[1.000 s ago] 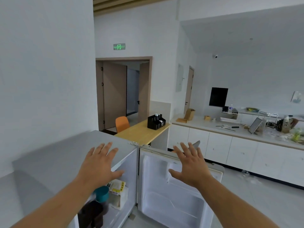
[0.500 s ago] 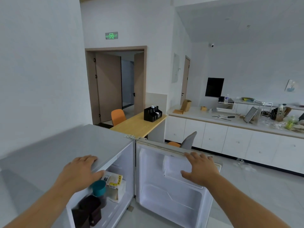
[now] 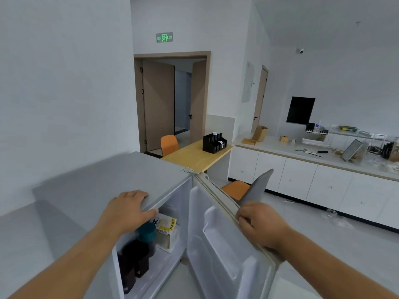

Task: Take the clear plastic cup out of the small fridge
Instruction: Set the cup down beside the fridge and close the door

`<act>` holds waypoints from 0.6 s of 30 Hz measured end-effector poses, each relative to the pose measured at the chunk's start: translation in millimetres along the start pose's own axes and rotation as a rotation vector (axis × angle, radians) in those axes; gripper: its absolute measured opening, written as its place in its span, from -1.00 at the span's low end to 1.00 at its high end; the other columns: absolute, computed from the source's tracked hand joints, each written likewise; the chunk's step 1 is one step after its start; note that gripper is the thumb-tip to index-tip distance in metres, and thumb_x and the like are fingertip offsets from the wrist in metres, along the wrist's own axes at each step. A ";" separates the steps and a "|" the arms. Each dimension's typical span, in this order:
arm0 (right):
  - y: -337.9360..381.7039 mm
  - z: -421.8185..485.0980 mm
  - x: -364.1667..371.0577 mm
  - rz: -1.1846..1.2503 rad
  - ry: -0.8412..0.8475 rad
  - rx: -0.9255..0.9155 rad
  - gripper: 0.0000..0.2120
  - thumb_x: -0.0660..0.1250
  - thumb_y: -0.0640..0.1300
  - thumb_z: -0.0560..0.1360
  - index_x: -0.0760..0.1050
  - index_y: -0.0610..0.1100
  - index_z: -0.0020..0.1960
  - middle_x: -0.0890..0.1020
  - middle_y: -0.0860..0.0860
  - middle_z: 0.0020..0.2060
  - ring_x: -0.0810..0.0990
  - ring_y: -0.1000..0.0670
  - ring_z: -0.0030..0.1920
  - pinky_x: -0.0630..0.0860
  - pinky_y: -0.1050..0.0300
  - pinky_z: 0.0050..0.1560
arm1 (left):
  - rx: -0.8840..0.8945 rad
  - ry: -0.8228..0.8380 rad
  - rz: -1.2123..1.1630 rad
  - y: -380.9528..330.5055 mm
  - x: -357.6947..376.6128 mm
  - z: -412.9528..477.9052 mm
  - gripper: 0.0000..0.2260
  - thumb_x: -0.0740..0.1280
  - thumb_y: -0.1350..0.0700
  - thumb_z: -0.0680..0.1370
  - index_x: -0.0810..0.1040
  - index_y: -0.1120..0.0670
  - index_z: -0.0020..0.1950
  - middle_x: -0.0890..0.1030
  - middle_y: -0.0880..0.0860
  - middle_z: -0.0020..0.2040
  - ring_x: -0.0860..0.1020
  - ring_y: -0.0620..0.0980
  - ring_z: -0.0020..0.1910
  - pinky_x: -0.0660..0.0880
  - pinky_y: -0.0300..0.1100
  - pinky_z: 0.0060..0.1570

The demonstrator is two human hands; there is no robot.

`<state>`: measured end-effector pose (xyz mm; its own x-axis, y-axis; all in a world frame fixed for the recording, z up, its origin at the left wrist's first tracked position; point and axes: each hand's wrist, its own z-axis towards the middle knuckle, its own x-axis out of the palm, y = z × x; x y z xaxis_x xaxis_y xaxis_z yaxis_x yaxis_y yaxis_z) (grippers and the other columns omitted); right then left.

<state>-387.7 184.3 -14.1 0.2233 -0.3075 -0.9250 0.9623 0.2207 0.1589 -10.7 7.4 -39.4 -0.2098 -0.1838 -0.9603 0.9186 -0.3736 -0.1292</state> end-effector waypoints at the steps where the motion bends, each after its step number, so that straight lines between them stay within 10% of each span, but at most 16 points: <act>1: 13.8 1.2 4.2 0.033 -0.003 -0.029 -0.74 0.21 -0.06 0.54 0.67 -0.03 -0.11 0.61 0.10 -0.21 0.50 0.12 -0.18 0.49 0.12 -0.16 | -0.003 0.005 -0.001 -0.5 -0.2 -0.2 -0.20 0.07 -0.55 0.39 0.39 -0.13 0.50 0.49 -0.09 0.48 0.44 0.02 0.39 0.41 0.05 0.35; 8: 102.9 25.6 59.2 0.267 0.002 -0.070 -0.74 0.21 0.03 0.58 0.65 0.00 0.09 0.67 0.14 0.02 0.59 0.14 0.02 0.57 0.20 0.06 | -0.021 0.002 -0.124 0.7 -4.5 -3.0 -0.31 0.09 -0.51 0.46 0.49 -0.14 0.43 0.53 -0.09 0.45 0.47 0.01 0.37 0.40 0.03 0.35; 11: 135.6 47.5 84.1 0.285 0.038 -0.065 -0.56 0.19 0.12 0.59 0.54 0.10 0.42 0.54 0.22 0.43 0.44 0.19 0.41 0.23 0.43 0.32 | -0.060 -0.010 -0.254 2.3 -7.7 -5.0 -0.39 0.13 -0.48 0.46 0.59 -0.15 0.31 0.62 -0.15 0.32 0.53 -0.04 0.28 0.45 -0.03 0.23; 18: 171.8 89.3 101.9 0.228 0.110 -0.113 -0.37 0.11 0.20 0.53 0.37 0.11 0.58 0.38 0.20 0.57 0.33 0.09 0.52 0.38 0.08 0.47 | -0.041 -0.036 -0.348 7.6 -10.9 -8.5 -0.54 0.23 -0.33 0.43 0.64 -0.17 0.21 0.66 -0.20 0.22 0.54 -0.14 0.12 0.36 -0.20 0.04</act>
<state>-185.8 108.3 -50.3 0.4079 -0.1365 -0.9027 0.8642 0.3766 0.3336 1.3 14.3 -32.0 -0.5240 -0.0842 -0.8476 0.8024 -0.3825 -0.4580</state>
